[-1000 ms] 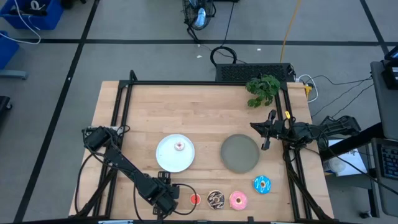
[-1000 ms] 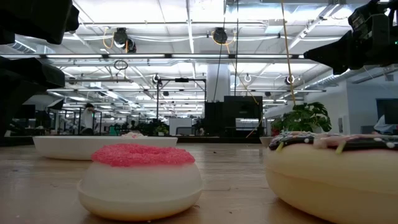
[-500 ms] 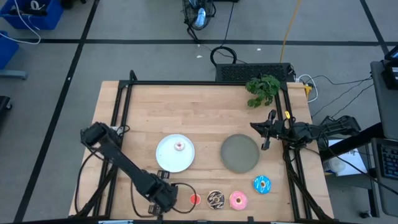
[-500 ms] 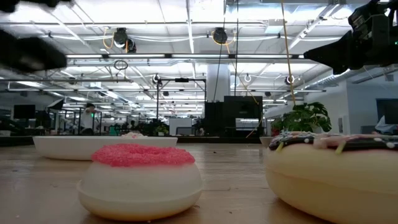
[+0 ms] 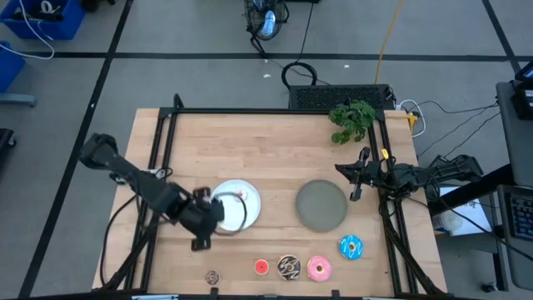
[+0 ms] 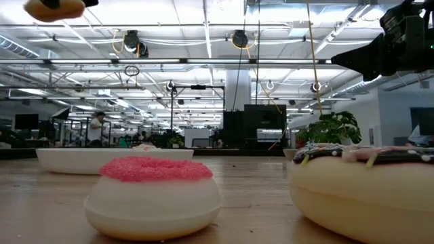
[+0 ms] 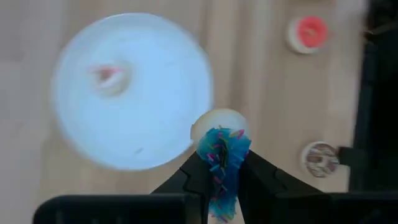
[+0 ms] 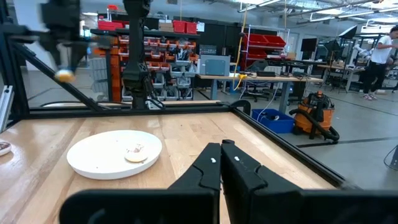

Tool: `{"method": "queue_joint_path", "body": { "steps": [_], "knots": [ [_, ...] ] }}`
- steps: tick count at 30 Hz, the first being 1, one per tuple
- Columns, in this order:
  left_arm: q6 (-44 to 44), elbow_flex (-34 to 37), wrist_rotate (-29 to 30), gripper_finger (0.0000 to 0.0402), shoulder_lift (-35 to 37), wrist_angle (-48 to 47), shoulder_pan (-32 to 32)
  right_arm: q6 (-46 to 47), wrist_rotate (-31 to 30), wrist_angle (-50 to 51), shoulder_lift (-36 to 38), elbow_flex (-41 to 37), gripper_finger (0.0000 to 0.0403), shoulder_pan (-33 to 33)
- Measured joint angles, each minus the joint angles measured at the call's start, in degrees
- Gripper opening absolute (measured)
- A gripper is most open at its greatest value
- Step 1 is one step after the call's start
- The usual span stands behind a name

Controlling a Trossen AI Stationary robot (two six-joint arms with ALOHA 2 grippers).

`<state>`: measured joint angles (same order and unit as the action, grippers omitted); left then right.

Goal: Pick & Place donuts
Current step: Put the small blue donut on the white plate

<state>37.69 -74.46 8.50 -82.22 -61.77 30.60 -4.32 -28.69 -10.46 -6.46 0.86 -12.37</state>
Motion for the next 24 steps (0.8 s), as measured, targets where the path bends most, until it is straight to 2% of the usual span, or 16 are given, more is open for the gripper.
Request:
{"method": "queue_joint_path", "body": {
  "steps": [9, 16, 19, 24],
  "knots": [
    [-1.2, 0.0, -2.0, 0.0062, 0.1, -5.8, -7.7, 0.0, 0.0, 0.0, 0.0, 0.0, 0.0, 0.0],
    [-2.5, 0.0, -2.5, 0.0062, 0.1, -5.8, -8.1, 0.2, 0.0, 0.0, 0.0, 0.0, 0.0, 0.0],
    [-2.1, 0.0, -0.9, 0.0062, 0.1, -5.7, -8.2, 0.2, 0.0, 0.0, 0.0, 0.0, 0.0, 0.0],
    [-2.6, 0.0, -0.9, 0.0062, -1.5, -6.0, -10.5, 0.0, 0.0, 0.0, 0.0, 0.0, 0.0, 0.0]
  ]
}}
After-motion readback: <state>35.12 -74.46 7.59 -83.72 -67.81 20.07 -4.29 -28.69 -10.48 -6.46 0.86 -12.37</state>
